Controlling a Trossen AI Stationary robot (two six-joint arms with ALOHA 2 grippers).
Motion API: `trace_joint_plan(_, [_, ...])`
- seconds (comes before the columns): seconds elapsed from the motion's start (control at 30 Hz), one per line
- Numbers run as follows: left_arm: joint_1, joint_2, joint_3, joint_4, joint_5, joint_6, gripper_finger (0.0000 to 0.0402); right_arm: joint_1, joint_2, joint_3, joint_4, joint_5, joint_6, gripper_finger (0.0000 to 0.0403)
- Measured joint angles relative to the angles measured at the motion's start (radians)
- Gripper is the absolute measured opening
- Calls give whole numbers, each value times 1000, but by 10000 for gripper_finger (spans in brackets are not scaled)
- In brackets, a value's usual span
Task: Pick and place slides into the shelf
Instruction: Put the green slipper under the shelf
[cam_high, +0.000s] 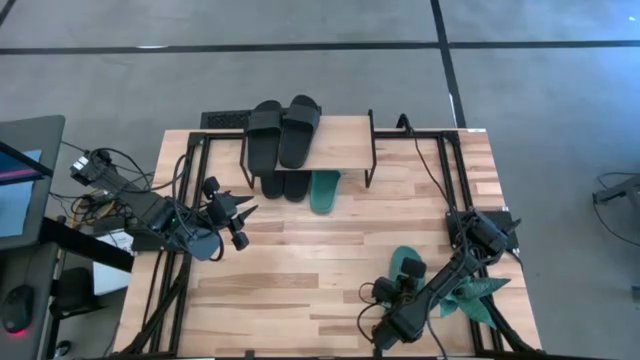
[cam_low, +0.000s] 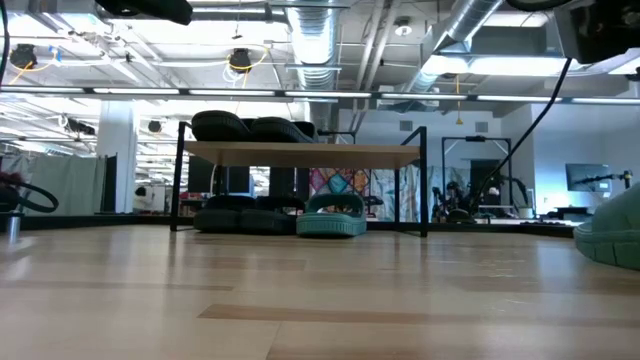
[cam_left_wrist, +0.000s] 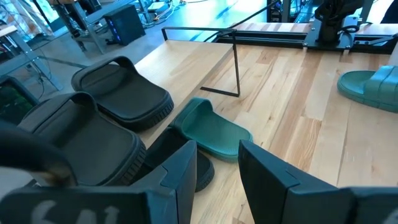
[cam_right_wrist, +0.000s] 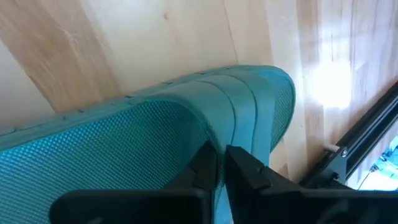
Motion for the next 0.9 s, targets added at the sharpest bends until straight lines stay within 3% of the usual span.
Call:
trace_joint_plan(0.57, [0,0,0,0,4,-6,109,-5,-129,0,16,160,77,2])
trace_joint_plan(0.73, [0,0,0,0,3,-6,109,-35,-145,3,11,168,6,1])
trace_joint_plan(0.9, [0,0,0,0,3,-6,109,-90,-145,35,10,244,-100,1])
